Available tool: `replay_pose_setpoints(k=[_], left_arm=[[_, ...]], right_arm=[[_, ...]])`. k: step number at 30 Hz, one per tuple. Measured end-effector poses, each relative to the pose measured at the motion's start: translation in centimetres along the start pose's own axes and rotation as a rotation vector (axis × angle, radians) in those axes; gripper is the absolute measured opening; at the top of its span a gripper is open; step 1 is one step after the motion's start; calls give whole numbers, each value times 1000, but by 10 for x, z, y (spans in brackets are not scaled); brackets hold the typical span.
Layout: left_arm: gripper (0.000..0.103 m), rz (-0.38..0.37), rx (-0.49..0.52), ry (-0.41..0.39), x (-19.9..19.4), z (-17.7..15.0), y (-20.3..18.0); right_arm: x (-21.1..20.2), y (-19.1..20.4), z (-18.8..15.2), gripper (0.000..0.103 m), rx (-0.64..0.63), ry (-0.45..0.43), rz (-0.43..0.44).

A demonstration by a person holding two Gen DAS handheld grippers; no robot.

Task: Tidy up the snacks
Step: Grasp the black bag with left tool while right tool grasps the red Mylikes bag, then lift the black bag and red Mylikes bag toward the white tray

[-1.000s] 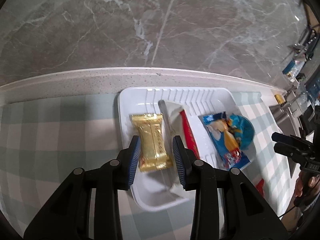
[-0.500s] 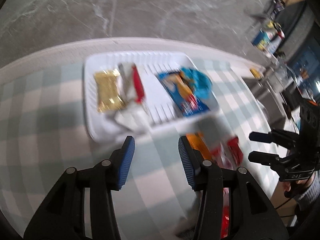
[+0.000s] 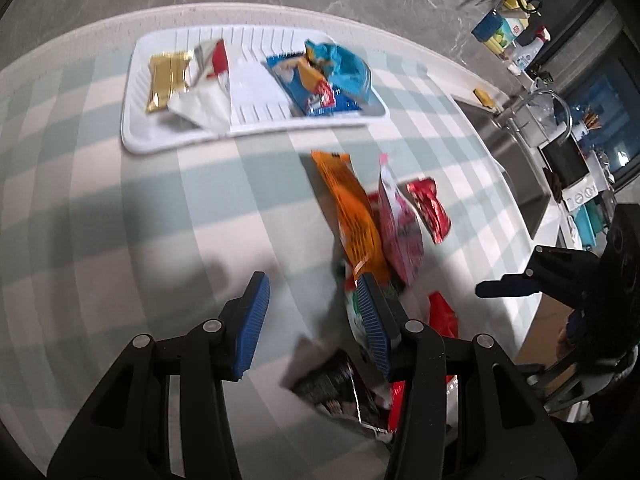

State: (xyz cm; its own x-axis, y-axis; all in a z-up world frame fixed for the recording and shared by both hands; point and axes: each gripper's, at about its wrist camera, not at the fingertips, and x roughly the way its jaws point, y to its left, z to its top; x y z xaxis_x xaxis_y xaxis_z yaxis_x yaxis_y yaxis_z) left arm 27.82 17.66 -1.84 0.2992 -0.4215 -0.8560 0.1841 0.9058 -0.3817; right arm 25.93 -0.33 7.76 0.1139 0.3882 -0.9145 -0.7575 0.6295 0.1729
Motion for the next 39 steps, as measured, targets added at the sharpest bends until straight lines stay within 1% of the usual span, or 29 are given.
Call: replay_pose_setpoints(k=[3,8,13,14,15,16,17,18,21,26,29,34,39], left_arm=[[44,-7,-19,6,0,-5,2],[44,-9,-44,3,-4,-11,4],[44,33,-72,13,-8,-23,5],[44,38,-81,15,-8,-26,6],[44,43,-94,15,-9,-29,5],[44,52,-115,16,-10,-35,3],[44,57,-132,18,-11,-39,2],[44,58,-142,19,-13,-42,1],[44,63,-174,18,-18,-55,-7],[44,87,-210,22,-19,-73,-25],[44,103,-219,43,-13,-82,-36],[44,133,-231,97,7,-93,-47],[45,154,-245,133,25,-100,-56]], right_arm=[[10,13,-1,63,-93,28,-49],[28,30,3,63,-249,59,-88],[43,37,0,62,-336,75,-97],[45,36,0,61,-335,76,-88],[47,34,-2,54,-329,74,-75],[48,32,-3,49,-319,65,-69],[48,28,-4,47,-304,57,-61],[46,23,-5,41,-282,45,-40],[38,11,-7,37,-230,11,6],[18,-12,-14,36,-115,-56,97],[8,-25,-19,36,-51,-85,134],[-3,-35,-31,36,7,-107,143],[-5,-41,-40,36,56,-116,138]])
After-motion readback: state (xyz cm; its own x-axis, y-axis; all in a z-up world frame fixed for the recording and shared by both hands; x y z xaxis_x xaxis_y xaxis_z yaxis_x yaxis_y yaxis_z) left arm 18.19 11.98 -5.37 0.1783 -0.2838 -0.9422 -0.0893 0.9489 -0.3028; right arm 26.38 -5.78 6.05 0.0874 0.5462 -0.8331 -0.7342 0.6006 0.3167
